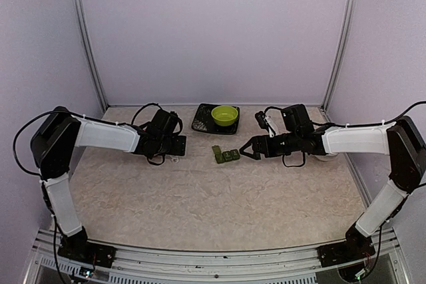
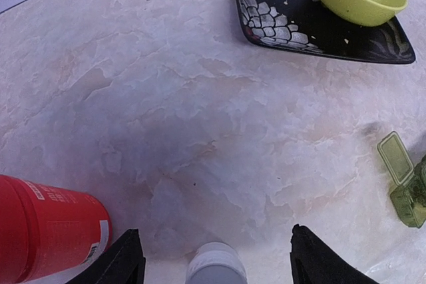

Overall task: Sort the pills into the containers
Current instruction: Pick up the pill bottle from the center of the board.

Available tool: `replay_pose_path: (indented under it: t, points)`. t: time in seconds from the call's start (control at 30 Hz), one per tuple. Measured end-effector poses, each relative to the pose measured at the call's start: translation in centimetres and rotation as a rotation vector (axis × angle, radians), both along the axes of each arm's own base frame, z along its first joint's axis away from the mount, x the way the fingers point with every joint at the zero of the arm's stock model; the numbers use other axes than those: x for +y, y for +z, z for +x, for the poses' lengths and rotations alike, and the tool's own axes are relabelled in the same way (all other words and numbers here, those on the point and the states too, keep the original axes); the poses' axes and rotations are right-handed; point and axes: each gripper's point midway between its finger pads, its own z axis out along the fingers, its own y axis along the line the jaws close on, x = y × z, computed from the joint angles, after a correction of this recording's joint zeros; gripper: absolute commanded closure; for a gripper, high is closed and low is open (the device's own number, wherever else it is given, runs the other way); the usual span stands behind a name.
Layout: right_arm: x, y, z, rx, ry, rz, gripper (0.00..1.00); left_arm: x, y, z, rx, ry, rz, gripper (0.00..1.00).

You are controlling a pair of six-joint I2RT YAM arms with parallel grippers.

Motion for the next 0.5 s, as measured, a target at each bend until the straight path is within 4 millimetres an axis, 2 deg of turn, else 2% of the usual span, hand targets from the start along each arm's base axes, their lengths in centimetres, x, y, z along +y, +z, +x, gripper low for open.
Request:
replay_pose_path:
  t: [0.1, 0.33, 0.5]
  points:
    - [0.00, 0.00, 0.00, 0.000, 0.000, 0.000, 0.06, -0.03, -0.46, -0.13, 0.013, -0.003, 0.003, 0.30]
    - [0.00, -0.02, 0.01, 0.002, -0.002, 0.001, 0.07, -0.23, -0.57, -0.31, 0.019, -0.011, -0.001, 0.39]
    - [-0.01, -0.02, 0.01, 0.003, -0.003, 0.001, 0.07, -0.30, -0.62, -0.40, 0.022, -0.013, -0.001, 0.41]
